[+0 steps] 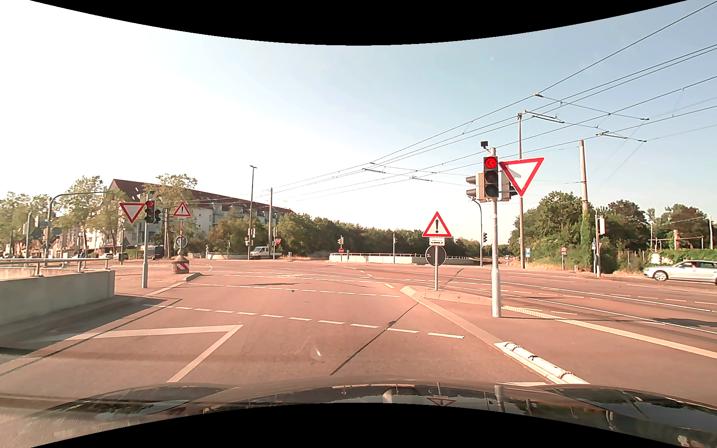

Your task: Follow the waypoints while adhering to traffic rules and regulations

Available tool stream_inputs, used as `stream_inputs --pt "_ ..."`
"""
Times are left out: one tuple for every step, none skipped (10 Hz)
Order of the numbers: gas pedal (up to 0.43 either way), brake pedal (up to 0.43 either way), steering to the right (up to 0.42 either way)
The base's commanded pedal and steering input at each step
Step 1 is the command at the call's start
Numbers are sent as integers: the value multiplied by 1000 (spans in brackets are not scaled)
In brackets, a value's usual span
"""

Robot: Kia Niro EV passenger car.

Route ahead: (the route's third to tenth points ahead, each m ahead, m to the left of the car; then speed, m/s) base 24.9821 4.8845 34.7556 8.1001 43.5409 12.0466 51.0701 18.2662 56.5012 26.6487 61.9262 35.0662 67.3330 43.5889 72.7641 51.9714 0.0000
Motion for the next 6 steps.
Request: stream_inputs --pt "0 232 -82" --pt "0 232 -81" --pt "0 232 -82" --pt "0 232 -82" --pt "0 232 -82" --pt "0 232 -82"
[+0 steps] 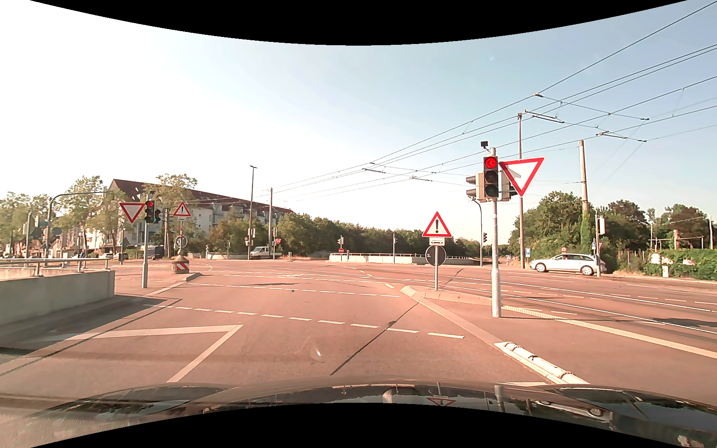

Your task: Follow the waypoints while adhering to traffic rules and regulations

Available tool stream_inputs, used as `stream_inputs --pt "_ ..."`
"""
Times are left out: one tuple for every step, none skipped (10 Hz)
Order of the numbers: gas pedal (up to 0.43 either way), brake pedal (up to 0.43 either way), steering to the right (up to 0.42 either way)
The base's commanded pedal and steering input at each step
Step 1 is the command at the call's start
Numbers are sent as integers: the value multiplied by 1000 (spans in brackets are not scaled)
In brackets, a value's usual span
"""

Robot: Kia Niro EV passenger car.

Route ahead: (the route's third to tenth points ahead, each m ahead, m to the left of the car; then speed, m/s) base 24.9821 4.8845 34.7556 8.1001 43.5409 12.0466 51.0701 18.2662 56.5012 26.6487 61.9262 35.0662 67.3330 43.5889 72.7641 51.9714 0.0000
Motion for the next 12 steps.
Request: stream_inputs --pt "0 232 -82" --pt "0 232 -82" --pt "0 232 -82" --pt "0 232 -82" --pt "0 232 -82" --pt "0 232 -82" --pt "0 232 -82" --pt "0 232 -82" --pt "0 232 -82" --pt "0 232 -81" --pt "0 232 -82" --pt "0 232 -82"
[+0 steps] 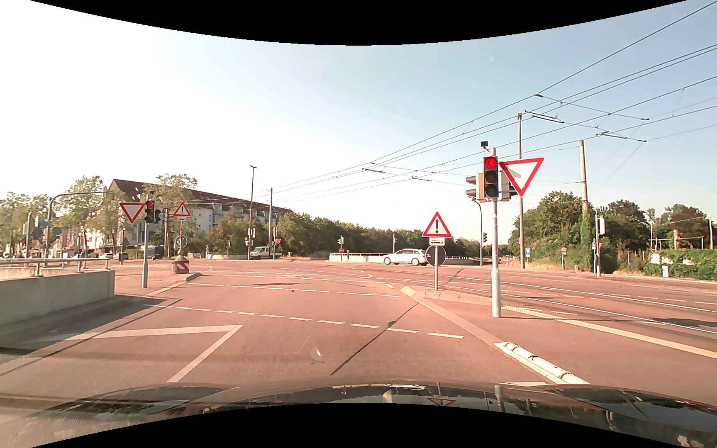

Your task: Follow the waypoints while adhering to traffic rules and regulations

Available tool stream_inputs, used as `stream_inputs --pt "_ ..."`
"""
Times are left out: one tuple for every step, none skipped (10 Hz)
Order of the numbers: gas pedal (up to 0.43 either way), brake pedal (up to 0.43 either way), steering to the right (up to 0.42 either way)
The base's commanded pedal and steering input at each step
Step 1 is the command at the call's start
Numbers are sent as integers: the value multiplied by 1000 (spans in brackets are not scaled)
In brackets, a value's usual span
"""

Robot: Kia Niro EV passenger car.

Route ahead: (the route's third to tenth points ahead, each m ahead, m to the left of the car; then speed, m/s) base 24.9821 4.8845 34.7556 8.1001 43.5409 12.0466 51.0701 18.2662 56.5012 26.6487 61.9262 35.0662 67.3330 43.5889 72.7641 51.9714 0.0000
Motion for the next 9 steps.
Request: stream_inputs --pt "0 232 -82" --pt "0 232 -82" --pt "0 232 -82" --pt "0 232 -81" --pt "0 232 -82" --pt "0 232 -81" --pt "0 232 -81" --pt "0 232 -82" --pt "0 232 -82"
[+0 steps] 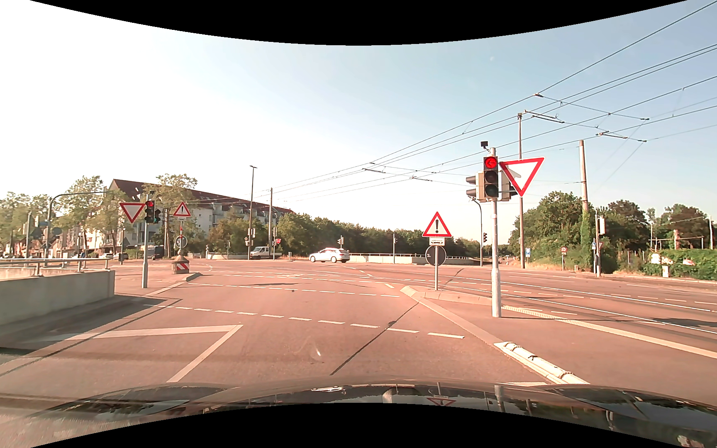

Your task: Follow the waypoints while adhering to traffic rules and regulations

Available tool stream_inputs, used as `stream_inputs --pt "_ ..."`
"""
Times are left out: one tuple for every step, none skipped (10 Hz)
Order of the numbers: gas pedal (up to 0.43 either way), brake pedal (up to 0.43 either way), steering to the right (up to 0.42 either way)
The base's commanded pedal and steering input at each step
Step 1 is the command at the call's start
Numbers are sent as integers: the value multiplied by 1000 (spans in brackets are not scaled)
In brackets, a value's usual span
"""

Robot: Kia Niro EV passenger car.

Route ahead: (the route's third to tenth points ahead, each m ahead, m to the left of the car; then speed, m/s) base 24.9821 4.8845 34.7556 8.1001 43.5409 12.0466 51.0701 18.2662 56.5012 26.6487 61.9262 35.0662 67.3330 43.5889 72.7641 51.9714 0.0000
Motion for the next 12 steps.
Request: stream_inputs --pt "0 232 -82" --pt "0 232 -82" --pt "0 232 -81" --pt "0 232 -82" --pt "0 232 -82" --pt "0 232 -82" --pt "0 232 -81" --pt "0 232 -82" --pt "0 232 -81" --pt "0 232 -82" --pt "0 232 -81" --pt "0 232 -82"
